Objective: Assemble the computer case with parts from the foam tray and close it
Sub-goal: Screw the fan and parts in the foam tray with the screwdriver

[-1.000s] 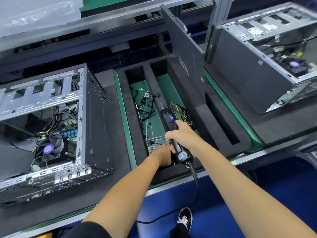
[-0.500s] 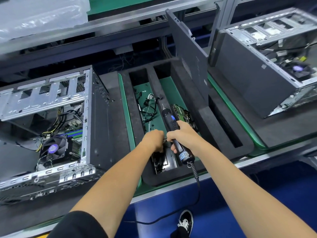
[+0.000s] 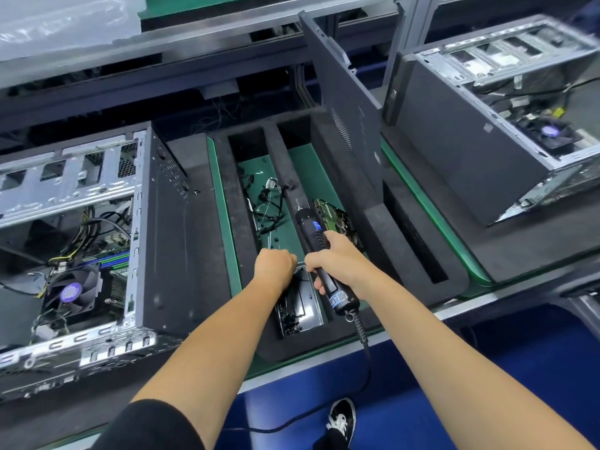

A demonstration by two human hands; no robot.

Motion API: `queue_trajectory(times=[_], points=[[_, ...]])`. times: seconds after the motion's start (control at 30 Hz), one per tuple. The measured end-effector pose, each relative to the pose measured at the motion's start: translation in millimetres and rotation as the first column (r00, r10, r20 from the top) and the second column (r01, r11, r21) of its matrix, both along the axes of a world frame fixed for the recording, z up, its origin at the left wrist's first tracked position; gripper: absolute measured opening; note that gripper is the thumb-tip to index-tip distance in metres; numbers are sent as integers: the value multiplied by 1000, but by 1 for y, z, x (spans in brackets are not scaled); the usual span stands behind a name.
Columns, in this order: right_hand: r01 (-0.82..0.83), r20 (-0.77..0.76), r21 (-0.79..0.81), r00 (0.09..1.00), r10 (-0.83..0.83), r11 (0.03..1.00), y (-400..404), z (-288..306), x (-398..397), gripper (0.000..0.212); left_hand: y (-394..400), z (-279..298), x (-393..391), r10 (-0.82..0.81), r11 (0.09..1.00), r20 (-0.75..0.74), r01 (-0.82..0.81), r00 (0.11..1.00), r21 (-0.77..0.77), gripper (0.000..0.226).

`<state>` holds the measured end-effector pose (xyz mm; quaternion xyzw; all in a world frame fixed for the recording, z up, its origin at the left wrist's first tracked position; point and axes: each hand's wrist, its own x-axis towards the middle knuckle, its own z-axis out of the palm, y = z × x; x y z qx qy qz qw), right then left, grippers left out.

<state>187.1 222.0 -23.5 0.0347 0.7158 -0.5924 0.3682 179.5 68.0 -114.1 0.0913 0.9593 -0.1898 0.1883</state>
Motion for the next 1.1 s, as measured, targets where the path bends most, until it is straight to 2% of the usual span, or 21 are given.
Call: queue_trajectory(times=[0.13,0.23,0.3,0.43,0.67,0.77,0.9,1.0,1.03,1.1], points=[[-5,8,-6,1000,5,1000,-4,-2,-1,31,7,-3,1,74,995,4,-74,997,62,24],[-17,15,-3,1000,17,1000,-7,-3,-1,41,11,-4,3,83,991,6,-83,997,103,23],[-16,16,-3,1000,16,1000,-9,-4,-2,39,11,-3,3,99,989,7,-99,995,112,22],[-5,15,-7,1000,5,1000,-11,-5,-2,30,12,-4,6,82,993,8,-82,997,87,23],[-23,14,9,1000,23,1000,-16,-6,-1,46,19,-11,16,29,998,-10,-29,1000,47,26],[-27,10,20,1000,27,999,-16,-4,0,51,18,-9,16,42,996,-9,-41,999,81,26],[-16,5,2,1000,16,1000,-14,-2,1,35,20,-8,16,96,984,19,-98,995,149,25],[-13,11,33,1000,12,999,-13,-3,1,58,18,-5,15,192,953,34,-195,981,231,26],[-12,8,36,1000,12,999,-13,-3,1,59,18,-4,15,218,938,43,-222,975,265,26],[-10,1,24,1000,10,1000,-11,-2,1,47,18,1,14,265,904,64,-271,962,330,23]])
